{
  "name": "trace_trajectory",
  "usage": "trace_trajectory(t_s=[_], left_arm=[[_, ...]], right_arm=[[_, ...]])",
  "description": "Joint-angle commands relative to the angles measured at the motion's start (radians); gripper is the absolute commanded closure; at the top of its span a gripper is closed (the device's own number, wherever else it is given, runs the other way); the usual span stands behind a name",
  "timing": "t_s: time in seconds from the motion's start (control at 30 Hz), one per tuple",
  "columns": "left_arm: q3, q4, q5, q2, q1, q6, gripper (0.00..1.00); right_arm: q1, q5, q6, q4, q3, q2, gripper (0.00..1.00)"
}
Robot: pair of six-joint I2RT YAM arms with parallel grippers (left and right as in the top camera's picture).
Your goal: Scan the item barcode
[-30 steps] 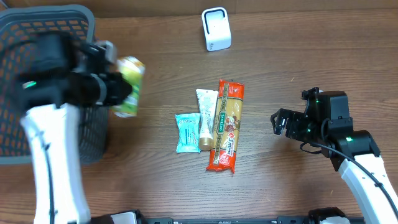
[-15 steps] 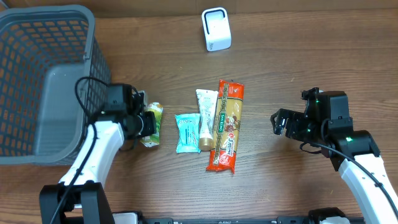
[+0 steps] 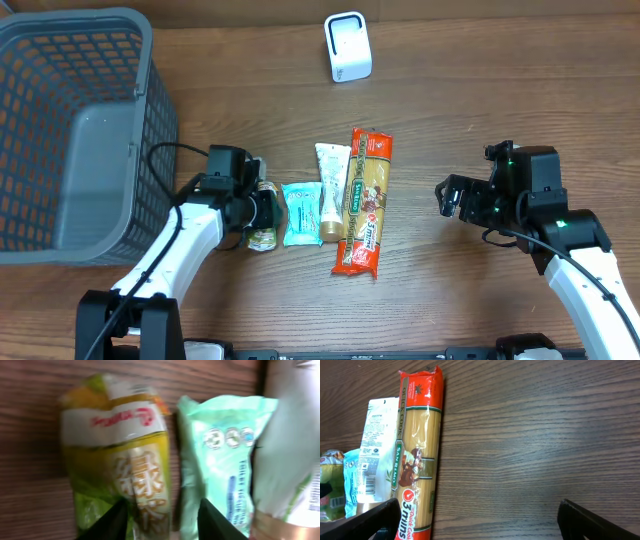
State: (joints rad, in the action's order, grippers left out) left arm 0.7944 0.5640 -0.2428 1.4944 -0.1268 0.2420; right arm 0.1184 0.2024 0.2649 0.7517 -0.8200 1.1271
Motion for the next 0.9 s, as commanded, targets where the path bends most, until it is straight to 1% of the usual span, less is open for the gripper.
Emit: trace_trajectory(t_s=[0.0,0.07,0.13,0.2,0.33,0.4,0.57,0.63,0.7,0.8,0.87], left_arm=[[0.035,-0.020,-0.024,-0.023,-0.025,0.059,0.60],[0.035,-0.030,-0.040,-0.023,-0.025,0.062,0.59],[0.039,-0.038,-0.040,-0.023,-0.025,0.061,0.51],[0.053,-0.037,-0.040,-0.023,-0.025,0.061,0.48],[0.140,0.034,-0.047,-0.025,-0.025,0.054,0.40],[0.221,0.116,-0.050,-0.025,-0.025,0.035,0.37],[0.484,0.362,-0.044,-0.025,-0.024,-0.032,0.33],[0.571,0.436,-0.042,-0.025,-0.024,-0.041,0.31],[0.698,0.537,-0.039,-0.025,-0.024,-0.048,0.30],[0.907,0.673,-0.034,-0.025,-0.024,-0.089,0.28],[1.021,0.733,-0.004,-0.025,-0.024,-0.093,0.24]], right_arm=[[-0.002,0.001,-0.011,-0.005,-0.023,-0.003,0.00],[-0.002,0.001,-0.011,-0.005,-0.023,-0.003,0.00],[-0.002,0.001,-0.011,-0.005,-0.023,-0.003,0.00],[-0.002,0.001,-0.011,-0.005,-0.023,-0.003,0.00],[-0.002,0.001,-0.011,-0.005,-0.023,-0.003,0.00],[-0.002,0.001,-0.011,-0.009,-0.023,-0.003,0.00],[-0.002,0.001,-0.011,-0.017,-0.023,-0.003,0.00],[-0.002,0.005,0.008,-0.039,-0.023,-0.003,0.00],[-0.002,0.034,0.029,-0.054,-0.023,-0.003,0.00],[-0.002,0.115,0.014,-0.058,-0.024,-0.004,0.00],[-0.001,0.147,0.014,-0.048,-0.033,-0.004,0.05]])
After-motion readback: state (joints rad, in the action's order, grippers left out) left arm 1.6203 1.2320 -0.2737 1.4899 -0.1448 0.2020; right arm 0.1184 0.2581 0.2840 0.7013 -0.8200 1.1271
